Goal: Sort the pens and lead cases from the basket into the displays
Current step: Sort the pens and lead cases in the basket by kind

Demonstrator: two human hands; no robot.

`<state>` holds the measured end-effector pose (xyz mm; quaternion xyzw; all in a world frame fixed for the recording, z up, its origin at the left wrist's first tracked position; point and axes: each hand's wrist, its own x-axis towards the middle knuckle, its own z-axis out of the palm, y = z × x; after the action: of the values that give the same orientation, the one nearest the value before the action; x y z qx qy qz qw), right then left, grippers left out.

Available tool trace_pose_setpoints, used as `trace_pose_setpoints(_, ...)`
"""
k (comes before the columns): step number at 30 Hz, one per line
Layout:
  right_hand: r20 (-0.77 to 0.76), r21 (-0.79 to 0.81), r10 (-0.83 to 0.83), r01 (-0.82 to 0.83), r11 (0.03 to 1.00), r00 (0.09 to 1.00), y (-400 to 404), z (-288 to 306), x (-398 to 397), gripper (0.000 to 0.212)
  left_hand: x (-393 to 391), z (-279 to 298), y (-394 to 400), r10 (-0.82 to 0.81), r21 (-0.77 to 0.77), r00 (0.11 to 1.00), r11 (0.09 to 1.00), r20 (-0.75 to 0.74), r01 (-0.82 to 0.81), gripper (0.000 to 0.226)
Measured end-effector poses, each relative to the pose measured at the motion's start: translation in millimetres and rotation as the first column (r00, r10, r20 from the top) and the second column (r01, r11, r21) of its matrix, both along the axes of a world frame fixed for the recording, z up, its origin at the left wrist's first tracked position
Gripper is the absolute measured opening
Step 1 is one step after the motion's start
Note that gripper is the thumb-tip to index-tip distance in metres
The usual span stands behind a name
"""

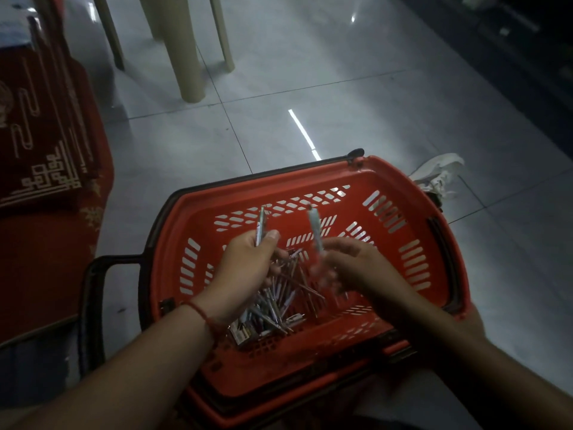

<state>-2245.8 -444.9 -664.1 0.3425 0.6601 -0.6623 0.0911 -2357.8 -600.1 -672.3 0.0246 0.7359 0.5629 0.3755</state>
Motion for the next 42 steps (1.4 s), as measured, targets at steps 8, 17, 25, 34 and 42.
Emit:
trace_pose_setpoints(8, 0.036, 0.095, 0.022, -0.025, 0.995, 0.999, 50, -46, -29, 0.011, -2, -16, 1, -0.041, -0.062, 0.999, 0.997, 0.02, 0.043, 0.021)
trace_pose_setpoints(17, 0.554, 0.276, 0.27, -0.479, 0.833, 0.788, 91, -226, -56, 0.014, 0, -35, 2, -0.099, -0.122, 0.995, 0.988, 0.005, 0.099, 0.015)
trace_pose_setpoints(25, 0.572, 0.362, 0.055, -0.312, 0.878, 0.818, 78, -246, -68, 0.024, -2, -48, -7, -0.063, -0.16, 0.996, 0.985, 0.059, 0.071, 0.019)
trace_pose_setpoints(34, 0.691, 0.339, 0.051, -0.385, 0.859, 0.721, 51, -271, -66, 0.025, -5, -63, -13, -0.042, -0.244, 0.991, 0.967, 0.123, 0.072, 0.027)
trace_pose_setpoints(42, 0.674, 0.253, 0.257, -0.543, 0.801, 0.693, 49, -222, -82, 0.025, -8, -57, -8, -0.017, -0.17, 0.983, 0.984, 0.182, 0.049, 0.024)
